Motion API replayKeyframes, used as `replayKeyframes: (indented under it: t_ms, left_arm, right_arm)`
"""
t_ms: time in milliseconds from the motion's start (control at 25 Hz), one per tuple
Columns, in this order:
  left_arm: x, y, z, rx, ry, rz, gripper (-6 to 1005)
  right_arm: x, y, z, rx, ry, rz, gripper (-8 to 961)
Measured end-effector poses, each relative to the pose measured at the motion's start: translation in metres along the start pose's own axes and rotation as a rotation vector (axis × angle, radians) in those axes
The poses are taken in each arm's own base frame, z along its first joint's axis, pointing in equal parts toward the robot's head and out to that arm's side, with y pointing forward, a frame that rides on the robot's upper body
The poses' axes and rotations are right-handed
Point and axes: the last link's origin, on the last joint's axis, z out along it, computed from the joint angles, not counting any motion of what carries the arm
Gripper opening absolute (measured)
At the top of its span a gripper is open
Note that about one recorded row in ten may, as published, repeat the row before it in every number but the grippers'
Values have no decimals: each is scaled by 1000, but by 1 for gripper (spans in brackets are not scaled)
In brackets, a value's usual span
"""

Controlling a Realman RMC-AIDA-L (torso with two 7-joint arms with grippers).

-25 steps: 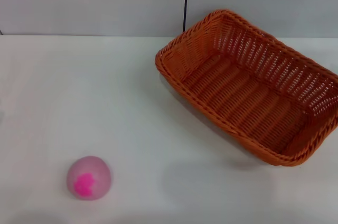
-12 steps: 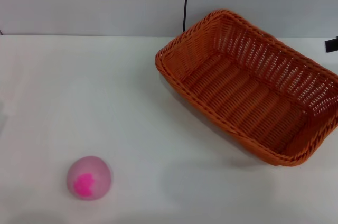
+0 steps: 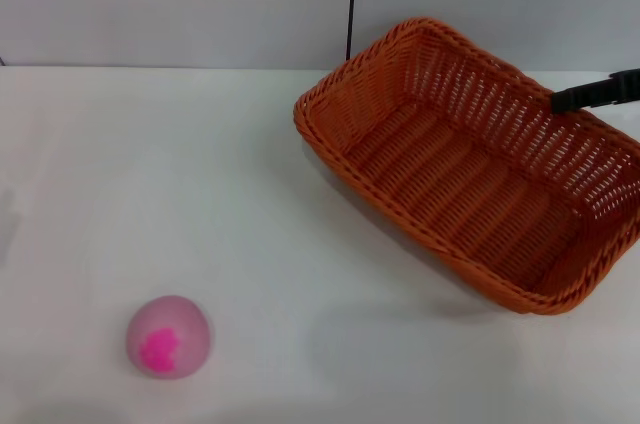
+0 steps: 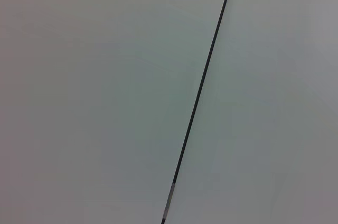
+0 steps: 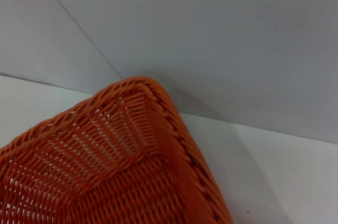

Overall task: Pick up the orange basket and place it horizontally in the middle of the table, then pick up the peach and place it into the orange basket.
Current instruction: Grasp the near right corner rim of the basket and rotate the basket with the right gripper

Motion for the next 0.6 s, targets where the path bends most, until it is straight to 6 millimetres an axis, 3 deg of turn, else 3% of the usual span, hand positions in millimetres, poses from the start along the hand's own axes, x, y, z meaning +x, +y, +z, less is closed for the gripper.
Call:
replayKeyframes:
  t_ms: [240,600]
  left_arm:
    - [0,0,0,-1,1,0,827]
    - [0,0,2,-3,1,1,827]
  right_arm:
    - [9,6,25,-12,-16,-31,668]
    - [11,11,37,-10,-21,-37,660]
